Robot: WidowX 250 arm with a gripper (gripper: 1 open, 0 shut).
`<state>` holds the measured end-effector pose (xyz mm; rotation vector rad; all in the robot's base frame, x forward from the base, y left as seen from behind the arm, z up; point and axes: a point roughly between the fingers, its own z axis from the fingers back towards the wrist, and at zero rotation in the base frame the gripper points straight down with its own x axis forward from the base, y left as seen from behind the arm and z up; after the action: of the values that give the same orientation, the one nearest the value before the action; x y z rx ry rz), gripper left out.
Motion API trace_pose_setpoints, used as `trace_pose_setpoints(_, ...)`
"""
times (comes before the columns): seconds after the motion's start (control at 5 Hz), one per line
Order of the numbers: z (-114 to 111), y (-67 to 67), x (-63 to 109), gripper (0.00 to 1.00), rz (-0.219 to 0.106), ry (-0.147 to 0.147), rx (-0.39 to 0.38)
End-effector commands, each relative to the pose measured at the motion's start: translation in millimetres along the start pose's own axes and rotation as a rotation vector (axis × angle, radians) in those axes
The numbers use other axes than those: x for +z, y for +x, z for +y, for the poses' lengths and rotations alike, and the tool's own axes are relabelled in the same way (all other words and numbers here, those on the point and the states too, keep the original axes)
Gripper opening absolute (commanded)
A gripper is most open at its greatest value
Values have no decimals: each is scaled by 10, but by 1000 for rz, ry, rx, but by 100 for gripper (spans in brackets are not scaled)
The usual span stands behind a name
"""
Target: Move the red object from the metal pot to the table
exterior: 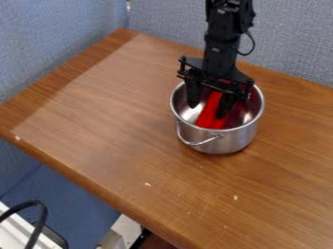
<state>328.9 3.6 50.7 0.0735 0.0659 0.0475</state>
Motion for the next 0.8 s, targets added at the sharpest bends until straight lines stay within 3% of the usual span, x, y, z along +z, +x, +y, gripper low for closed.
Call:
trace_pose_setpoints(0.0,65,61,115,0,-39,-4,17)
trace_pose_setpoints(0.6,53,40,227,0,-42,-36,3)
